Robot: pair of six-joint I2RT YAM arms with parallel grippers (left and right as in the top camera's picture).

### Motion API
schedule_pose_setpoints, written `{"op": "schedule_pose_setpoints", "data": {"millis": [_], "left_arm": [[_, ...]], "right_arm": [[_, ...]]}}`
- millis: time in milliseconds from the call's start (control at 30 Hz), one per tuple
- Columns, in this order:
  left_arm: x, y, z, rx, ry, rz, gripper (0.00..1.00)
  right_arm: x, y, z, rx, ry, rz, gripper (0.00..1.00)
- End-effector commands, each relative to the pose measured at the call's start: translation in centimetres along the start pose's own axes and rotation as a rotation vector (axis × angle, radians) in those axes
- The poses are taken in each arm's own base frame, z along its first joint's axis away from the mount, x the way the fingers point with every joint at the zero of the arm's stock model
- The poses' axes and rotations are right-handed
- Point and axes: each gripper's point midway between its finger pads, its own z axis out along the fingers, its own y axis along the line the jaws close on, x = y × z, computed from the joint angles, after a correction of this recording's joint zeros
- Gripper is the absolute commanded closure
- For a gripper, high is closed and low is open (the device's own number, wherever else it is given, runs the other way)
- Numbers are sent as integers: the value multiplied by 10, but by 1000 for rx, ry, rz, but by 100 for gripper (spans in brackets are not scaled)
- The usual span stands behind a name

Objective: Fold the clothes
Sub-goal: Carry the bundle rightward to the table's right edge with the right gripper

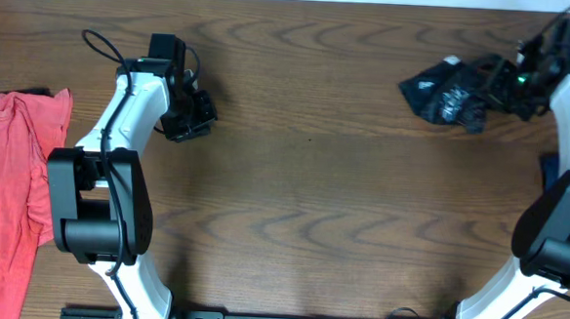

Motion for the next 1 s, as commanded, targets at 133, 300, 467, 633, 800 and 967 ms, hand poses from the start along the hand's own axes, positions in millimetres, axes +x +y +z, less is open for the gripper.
{"op": "schedule_pose_setpoints", "data": {"millis": [133, 300, 467, 633, 800, 967], "left_arm": [[10, -6, 8, -17, 27, 41, 94], [14, -12, 10, -17, 32, 57, 94], [17, -16, 11, -16, 35, 70, 94], [17, -18, 12, -15, 34, 74, 94], [17, -18, 12, -15, 33, 62, 94], [17, -18, 12, -15, 33, 62, 94]], "right_arm": [[-21, -31, -21, 21, -74, -81, 99], [-42, -51, -30, 54, -156, -107, 99], [-66, -64, -40, 69, -249, -104, 99], [-83, -66, -46, 74, -318, -156, 99], [-98, -76, -55, 94, -380, -158, 99], [-102, -95, -64, 109, -401, -121, 99]]}}
